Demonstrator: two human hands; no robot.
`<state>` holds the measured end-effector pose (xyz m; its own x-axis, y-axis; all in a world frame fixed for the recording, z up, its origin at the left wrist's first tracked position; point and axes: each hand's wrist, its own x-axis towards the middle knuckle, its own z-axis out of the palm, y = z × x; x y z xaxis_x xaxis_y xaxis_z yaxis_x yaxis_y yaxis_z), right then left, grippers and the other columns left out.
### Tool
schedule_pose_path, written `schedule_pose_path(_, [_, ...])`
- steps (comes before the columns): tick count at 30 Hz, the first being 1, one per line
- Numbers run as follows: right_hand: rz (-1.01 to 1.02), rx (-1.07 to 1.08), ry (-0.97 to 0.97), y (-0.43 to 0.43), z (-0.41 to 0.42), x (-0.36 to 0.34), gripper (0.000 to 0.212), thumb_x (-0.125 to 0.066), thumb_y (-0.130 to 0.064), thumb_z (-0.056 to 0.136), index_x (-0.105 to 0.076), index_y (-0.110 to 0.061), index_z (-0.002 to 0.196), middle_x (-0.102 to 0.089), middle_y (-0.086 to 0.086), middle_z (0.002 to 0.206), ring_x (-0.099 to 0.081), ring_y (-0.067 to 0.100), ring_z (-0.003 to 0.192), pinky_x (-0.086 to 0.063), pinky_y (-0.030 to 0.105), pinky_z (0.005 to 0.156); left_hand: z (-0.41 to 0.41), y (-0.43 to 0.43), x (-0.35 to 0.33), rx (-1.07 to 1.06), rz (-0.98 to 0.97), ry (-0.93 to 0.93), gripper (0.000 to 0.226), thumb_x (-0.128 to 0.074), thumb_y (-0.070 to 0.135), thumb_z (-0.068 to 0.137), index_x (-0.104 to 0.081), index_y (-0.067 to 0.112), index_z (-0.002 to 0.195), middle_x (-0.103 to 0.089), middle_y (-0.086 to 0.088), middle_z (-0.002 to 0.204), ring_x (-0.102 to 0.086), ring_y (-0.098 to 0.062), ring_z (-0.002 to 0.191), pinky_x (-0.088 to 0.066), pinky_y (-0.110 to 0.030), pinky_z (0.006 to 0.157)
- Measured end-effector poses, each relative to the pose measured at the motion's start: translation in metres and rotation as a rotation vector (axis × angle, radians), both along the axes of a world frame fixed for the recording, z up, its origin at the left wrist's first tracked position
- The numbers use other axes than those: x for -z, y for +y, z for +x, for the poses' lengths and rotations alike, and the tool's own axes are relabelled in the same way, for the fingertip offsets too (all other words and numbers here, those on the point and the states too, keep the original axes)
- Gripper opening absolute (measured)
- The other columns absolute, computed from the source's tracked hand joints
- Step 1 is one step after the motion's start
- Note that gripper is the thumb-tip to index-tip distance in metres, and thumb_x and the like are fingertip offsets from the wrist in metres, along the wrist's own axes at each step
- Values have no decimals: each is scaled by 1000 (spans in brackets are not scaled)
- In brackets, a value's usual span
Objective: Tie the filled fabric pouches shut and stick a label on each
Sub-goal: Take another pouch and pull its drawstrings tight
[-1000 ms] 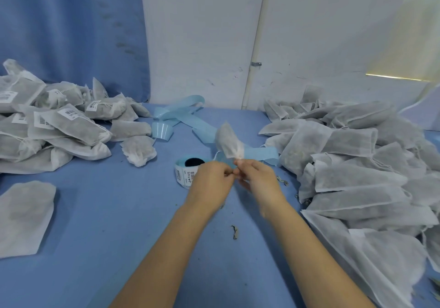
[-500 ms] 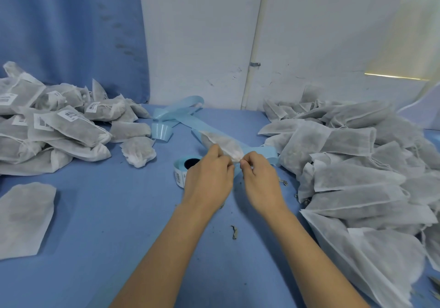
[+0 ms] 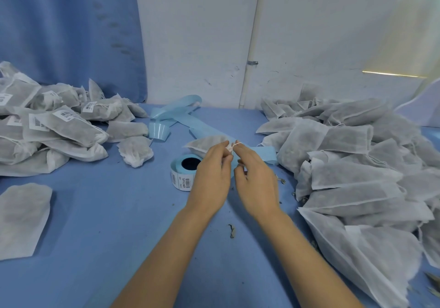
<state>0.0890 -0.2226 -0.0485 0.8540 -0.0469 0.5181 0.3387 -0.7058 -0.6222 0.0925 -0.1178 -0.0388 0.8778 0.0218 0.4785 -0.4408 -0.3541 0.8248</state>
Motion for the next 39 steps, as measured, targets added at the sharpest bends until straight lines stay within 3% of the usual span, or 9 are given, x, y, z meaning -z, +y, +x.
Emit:
schedule_pose_path(5, [346, -127, 0, 3, -3, -5, 40, -45, -5, 97, -61, -30, 125, -55, -25, 126, -54, -4, 116, -45, 20, 97, -1, -2, 2, 8, -103, 56, 12, -48, 9, 97, -59, 10, 92, -66, -3, 98, -62, -18, 95, -50, -42, 89])
schedule_pose_path(8, [586, -180, 73, 2, -4, -10, 34, -46, -8, 98, -65, -34, 110, -67, -18, 112, -60, -7, 98, -46, 12, 81, -2, -2, 2, 36, -147, 89, 13, -47, 12, 99, -59, 11, 95, -67, -4, 98, -63, -18, 97, -51, -46, 88])
schedule_pose_path(12, [731, -251, 123, -2, -4, -14, 35, -43, -2, 98, -71, -20, 108, -72, -15, 100, -60, -9, 78, -44, 7, 68, -1, -1, 3, 44, -191, 125, 15, -43, 18, 101, -55, 16, 92, -69, 7, 88, -68, -9, 88, -54, -42, 83])
schedule_pose_path(16, [717, -285, 147, -4, -3, -14, 36, -43, -1, 96, -73, -20, 98, -73, -14, 93, -56, -5, 74, -40, 7, 63, 2, 4, 2, 11, -272, 123, 19, -37, 22, 103, -46, 27, 88, -64, 10, 85, -66, -6, 63, -56, -24, 66])
schedule_pose_path(23, [646, -397, 160, -3, -3, -14, 34, -42, 7, 92, -70, -13, 88, -71, -21, 83, -59, -13, 79, -40, 3, 70, 2, 9, -1, -44, -290, 130, 17, -41, 22, 102, -47, 27, 86, -65, 4, 82, -62, -7, 52, -47, -18, 54])
schedule_pose_path(27, [466, -361, 125, 0, -4, -15, 36, -43, 6, 93, -72, -15, 92, -68, -16, 96, -55, -18, 90, -36, 1, 79, 2, 9, -4, -72, -291, 108, 17, -46, 19, 99, -50, 22, 83, -65, -2, 77, -55, -8, 43, -42, -13, 52])
schedule_pose_path(32, [179, -344, 46, 5, -4, -13, 39, -43, 9, 91, -70, -10, 111, -63, -12, 114, -46, -18, 101, -33, 9, 94, 4, 1, -4, -72, -412, 106, 16, -46, 14, 100, -50, 21, 86, -63, 1, 82, -58, 1, 56, -46, -13, 57])
schedule_pose_path(35, [123, -355, 18, 8, -5, -14, 39, -43, 10, 90, -70, -9, 112, -62, -11, 111, -44, -20, 100, -32, 10, 94, 6, -2, -2, -60, -505, 138, 17, -43, 12, 101, -49, 21, 87, -66, -2, 100, -65, -15, 86, -54, -30, 73])
schedule_pose_path(39, [172, -349, 45, 4, -4, -16, 37, -44, 7, 93, -71, -13, 109, -58, -25, 103, -43, -20, 98, -31, 11, 93, 5, -1, -1, -47, -489, 108, 19, -41, 13, 101, -49, 23, 87, -66, -4, 97, -65, -13, 82, -52, -21, 67])
